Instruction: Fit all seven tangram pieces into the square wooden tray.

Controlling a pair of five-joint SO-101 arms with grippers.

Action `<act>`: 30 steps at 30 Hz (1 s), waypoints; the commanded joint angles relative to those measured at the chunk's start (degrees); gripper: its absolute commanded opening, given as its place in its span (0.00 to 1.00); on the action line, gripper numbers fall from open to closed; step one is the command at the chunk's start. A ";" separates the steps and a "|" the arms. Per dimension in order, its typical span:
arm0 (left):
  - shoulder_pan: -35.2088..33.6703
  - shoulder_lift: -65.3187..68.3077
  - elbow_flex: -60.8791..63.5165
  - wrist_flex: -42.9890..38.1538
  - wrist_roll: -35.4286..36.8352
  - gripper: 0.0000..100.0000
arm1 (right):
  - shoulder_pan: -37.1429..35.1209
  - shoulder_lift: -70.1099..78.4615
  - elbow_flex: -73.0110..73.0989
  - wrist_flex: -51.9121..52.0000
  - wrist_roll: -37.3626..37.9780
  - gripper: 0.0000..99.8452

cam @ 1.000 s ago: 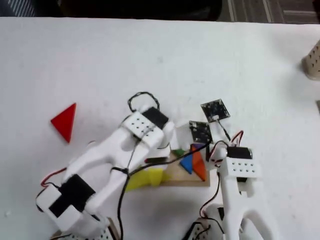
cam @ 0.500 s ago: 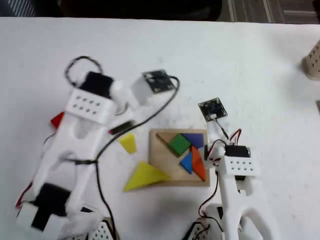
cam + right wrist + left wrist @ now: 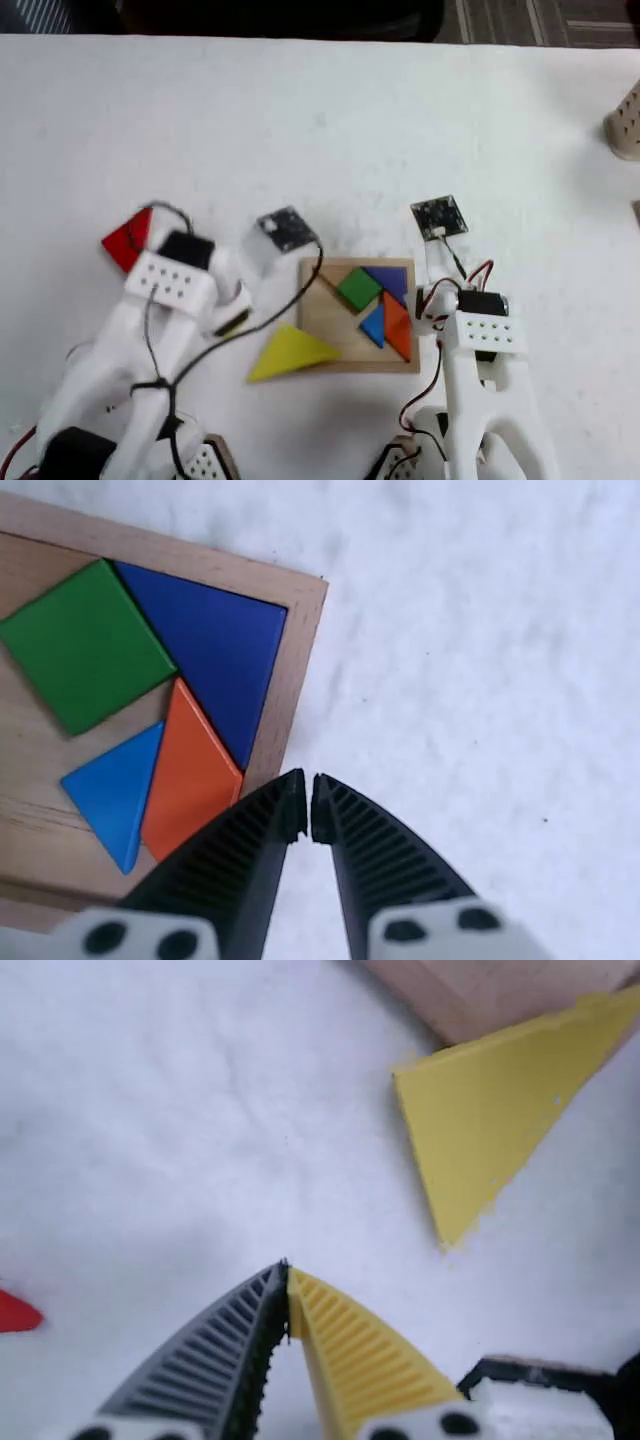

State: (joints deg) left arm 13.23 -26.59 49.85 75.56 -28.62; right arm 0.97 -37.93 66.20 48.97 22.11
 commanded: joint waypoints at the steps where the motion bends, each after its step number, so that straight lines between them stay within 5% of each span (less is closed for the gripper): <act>1: 0.92 -2.86 10.02 -14.59 8.70 0.02 | 0.57 -1.54 -2.73 -1.01 -0.88 0.02; 10: 13.32 -2.33 19.87 -27.43 28.84 0.02 | 1.45 -1.54 -2.81 -1.01 -1.05 0.02; 19: 27.74 -2.42 18.02 -27.25 29.36 0.02 | 1.36 -1.54 -2.90 -1.01 -0.70 0.02; 25: 27.47 -2.42 13.98 -27.25 32.88 0.02 | 1.10 -1.54 -2.90 -1.01 -0.70 0.02; 30: 19.30 -2.86 11.25 -27.25 34.20 0.02 | 1.10 -1.54 -2.90 -1.01 -0.62 0.02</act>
State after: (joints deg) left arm 37.49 -27.38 65.14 49.27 4.53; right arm 2.02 -37.93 66.20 48.97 21.58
